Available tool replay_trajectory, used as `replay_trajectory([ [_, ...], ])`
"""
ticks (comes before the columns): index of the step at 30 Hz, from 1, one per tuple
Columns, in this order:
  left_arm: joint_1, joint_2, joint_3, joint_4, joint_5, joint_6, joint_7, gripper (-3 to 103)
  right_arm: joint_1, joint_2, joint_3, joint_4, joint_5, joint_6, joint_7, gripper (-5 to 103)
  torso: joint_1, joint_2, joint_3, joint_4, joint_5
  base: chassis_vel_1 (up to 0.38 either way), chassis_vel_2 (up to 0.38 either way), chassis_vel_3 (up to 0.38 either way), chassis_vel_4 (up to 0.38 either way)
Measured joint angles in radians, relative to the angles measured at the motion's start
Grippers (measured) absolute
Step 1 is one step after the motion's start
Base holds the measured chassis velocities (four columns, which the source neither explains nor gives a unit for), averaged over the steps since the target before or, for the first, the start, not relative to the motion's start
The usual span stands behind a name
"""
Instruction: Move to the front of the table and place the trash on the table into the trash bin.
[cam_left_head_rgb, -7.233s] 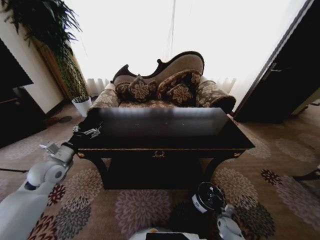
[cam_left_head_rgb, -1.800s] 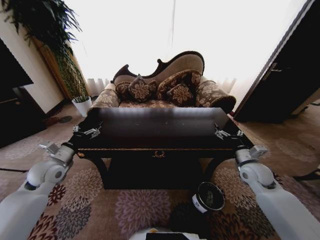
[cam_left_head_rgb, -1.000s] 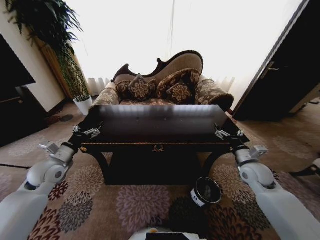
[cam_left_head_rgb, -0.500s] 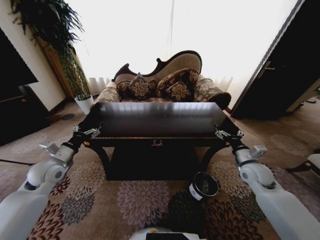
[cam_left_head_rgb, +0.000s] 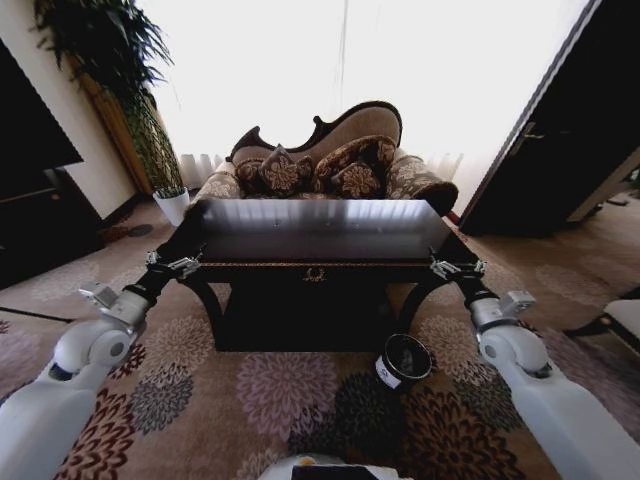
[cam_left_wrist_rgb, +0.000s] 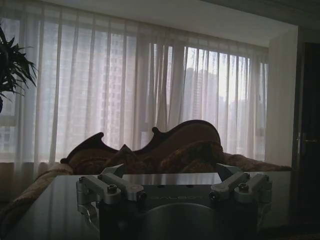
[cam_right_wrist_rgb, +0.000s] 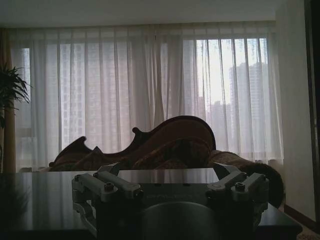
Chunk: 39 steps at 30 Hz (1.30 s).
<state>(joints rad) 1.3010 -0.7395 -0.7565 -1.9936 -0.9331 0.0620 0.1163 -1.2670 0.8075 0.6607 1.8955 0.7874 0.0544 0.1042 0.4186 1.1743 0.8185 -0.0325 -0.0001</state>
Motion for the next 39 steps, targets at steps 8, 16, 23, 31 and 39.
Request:
replay_trajectory([
  [8,0.0,0.0,0.0,0.0,0.0,0.0,0.0,100,0.0,0.0,0.0,0.0,0.0,0.0,0.0,100,0.0,0.0,0.0,0.0,0.0001,0.098,-0.096,-0.093,0.11],
  [16,0.0,0.0,0.0,0.0,0.0,0.0,0.0,100,0.0,0.0,0.0,0.0,0.0,0.0,0.0,100,0.0,0.0,0.0,0.0,0.0,0.103,-0.106,-0.096,0.097],
  [23,0.0,0.0,0.0,0.0,0.0,0.0,0.0,100,0.0,0.0,0.0,0.0,0.0,0.0,0.0,100,0.0,0.0,0.0,0.0,0.0,0.114,-0.114,-0.098,0.112],
  [31,0.0,0.0,0.0,0.0,0.0,0.0,0.0,100,0.0,0.0,0.0,0.0,0.0,0.0,0.0,100,0.0,0.0,0.0,-0.0001,0.0,0.108,-0.105,-0.113,0.104],
  [39,0.0,0.0,0.0,0.0,0.0,0.0,0.0,100,0.0,0.0,0.0,0.0,0.0,0.0,0.0,100,0.0,0.0,0.0,0.0,0.0,0.148,-0.116,-0.148,0.124],
])
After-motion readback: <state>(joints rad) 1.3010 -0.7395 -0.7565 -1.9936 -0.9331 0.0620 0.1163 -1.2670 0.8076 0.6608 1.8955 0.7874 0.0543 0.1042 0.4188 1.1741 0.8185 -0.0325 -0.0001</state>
